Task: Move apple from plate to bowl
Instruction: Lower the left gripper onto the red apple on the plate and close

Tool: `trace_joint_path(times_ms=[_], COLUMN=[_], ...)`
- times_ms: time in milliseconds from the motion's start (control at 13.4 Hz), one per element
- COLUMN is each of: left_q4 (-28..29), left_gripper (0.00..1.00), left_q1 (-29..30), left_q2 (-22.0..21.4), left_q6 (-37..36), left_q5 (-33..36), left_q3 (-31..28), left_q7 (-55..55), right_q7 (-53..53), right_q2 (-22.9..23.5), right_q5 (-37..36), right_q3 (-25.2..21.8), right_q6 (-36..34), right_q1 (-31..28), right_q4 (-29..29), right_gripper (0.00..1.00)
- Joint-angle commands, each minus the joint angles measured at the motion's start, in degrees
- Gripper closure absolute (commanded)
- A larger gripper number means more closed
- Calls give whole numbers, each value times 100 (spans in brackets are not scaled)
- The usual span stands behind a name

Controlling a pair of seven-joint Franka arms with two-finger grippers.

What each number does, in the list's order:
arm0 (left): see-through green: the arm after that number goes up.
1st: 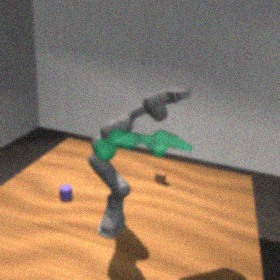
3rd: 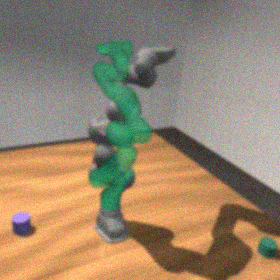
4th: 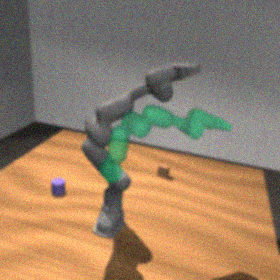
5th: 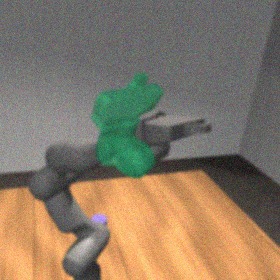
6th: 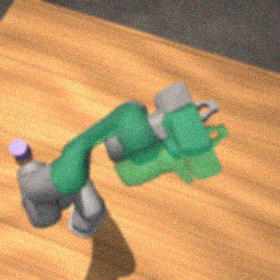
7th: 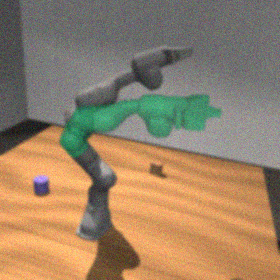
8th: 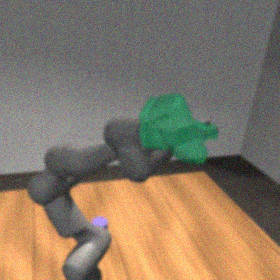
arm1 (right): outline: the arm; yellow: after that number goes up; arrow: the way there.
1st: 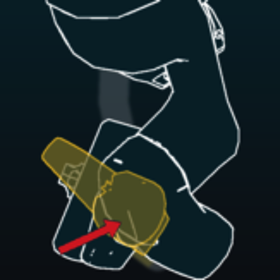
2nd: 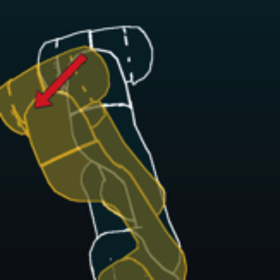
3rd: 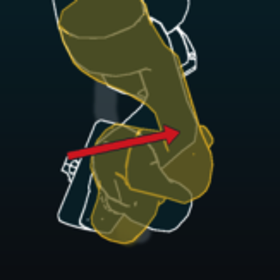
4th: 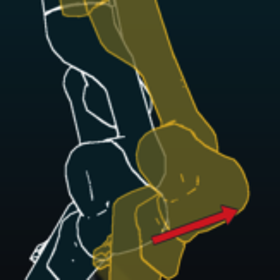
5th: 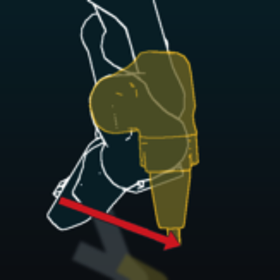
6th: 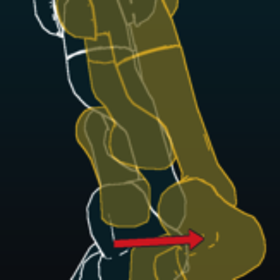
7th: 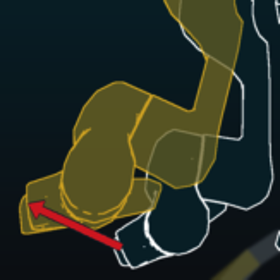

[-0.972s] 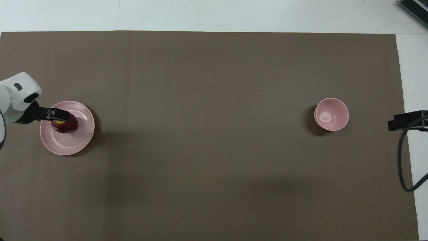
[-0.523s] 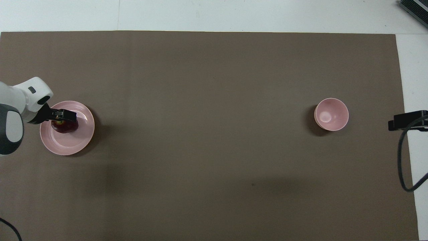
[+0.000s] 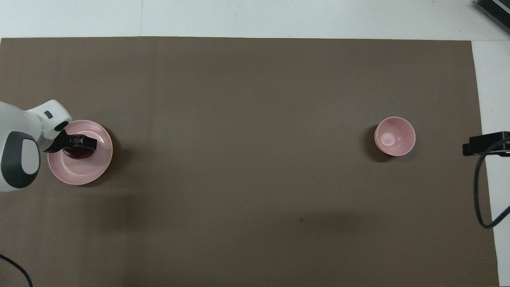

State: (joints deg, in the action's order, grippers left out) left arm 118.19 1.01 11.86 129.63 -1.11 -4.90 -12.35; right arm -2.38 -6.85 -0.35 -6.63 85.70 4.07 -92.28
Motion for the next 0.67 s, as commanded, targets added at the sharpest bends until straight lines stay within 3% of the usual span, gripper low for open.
trace_joint_path(times_ms=[0, 374, 448, 523, 598], left_q4=[99, 204, 204, 204, 196], left_gripper=[0, 0, 22, 78, 100], left_q1=[31, 31, 31, 31, 31], left_q2=[44, 71, 80, 71, 71], left_q6=[177, 273, 299, 300, 291], left_q5=[23, 23, 23, 23, 23], left_q3=[16, 16, 16, 16, 16], left_q7=[-57, -39, -66, -83, -83], right_q7=[150, 158, 158, 167, 167], right_q2=[-115, -115, -115, -115, -115], right_q5=[44, 44, 44, 44, 44], right_q3=[-14, -14, -14, -22, -22], right_q6=[-71, -71, -71, -71, -71], right_q1=[-46, -46, -46, -46, -46], right_q4=[-106, -115, -115, -106, -106], right_gripper=[0, 0, 0, 0, 0])
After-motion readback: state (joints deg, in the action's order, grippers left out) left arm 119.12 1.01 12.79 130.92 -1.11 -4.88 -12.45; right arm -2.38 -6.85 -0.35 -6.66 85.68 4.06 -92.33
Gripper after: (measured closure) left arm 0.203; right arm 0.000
